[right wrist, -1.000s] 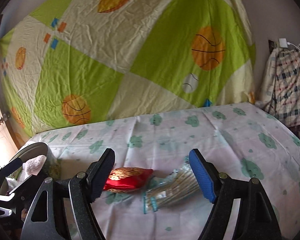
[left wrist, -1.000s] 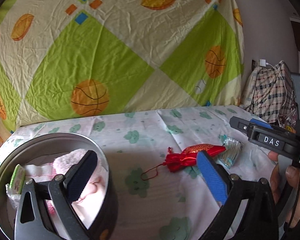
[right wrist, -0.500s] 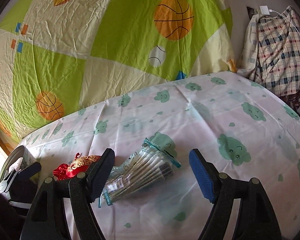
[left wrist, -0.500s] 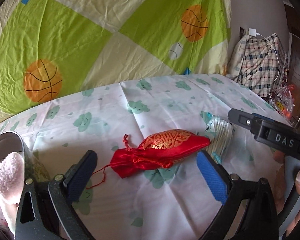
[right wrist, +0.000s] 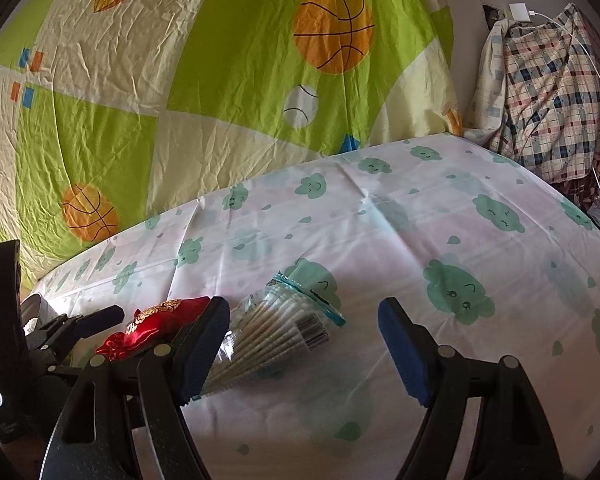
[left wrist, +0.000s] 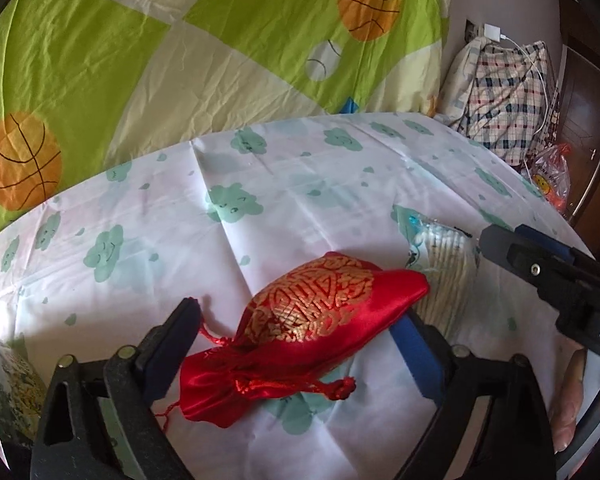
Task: Organize soft objects
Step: 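Grasp the red drawstring pouch with the left tool while the right tool grasps the cotton swab bag, then lift the red pouch with the left tool while the right tool lifts the swab bag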
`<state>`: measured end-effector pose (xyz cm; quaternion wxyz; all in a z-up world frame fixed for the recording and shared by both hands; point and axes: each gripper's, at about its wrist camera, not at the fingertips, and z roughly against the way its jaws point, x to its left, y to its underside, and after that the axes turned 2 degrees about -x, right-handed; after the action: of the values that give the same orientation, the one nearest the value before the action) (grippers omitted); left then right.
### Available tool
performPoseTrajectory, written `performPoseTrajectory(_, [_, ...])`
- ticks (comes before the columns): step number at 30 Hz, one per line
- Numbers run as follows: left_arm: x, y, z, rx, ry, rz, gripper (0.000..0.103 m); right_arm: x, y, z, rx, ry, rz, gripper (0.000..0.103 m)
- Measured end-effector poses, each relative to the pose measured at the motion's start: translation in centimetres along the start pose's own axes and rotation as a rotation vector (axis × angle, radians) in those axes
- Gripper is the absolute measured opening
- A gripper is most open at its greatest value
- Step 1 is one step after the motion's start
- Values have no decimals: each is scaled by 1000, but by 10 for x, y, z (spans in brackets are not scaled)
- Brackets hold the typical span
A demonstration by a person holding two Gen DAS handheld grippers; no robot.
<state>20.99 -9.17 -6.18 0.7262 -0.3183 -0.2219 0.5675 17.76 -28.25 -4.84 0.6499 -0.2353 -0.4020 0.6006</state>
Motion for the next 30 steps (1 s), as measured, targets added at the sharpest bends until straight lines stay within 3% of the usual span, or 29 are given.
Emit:
performPoseTrajectory(1, [1,1,0,1,12,5,63,-1,0,0,-1,-3,-3,79])
performPoseTrajectory(3, [3,2,0,10,9,17,53,1,1,-1,7,-10,1,79])
performPoseTrajectory(5, [7,3,2,-1,25,37,32,4,1,-3,17,-8,18,79])
performPoseTrajectory(9, [18,5,10,-35,56,90,18,7,1,-8,37,-8,33,79])
performPoseTrajectory(16, [26,8,23,-90,-7,128,17,10,3,-17,87,-8,24,79])
performPoseTrajectory(21, [35,10,26,-108,0,158,16,9,9,-17,109,-20,-37,79])
performPoseTrajectory(24, [40,11,26,-114,13,182,16,21,12,-30,172,-48,-26,79])
performPoseTrajectory(30, [51,14,32,-141,40,237,16,40,5,-43,167,1,23,79])
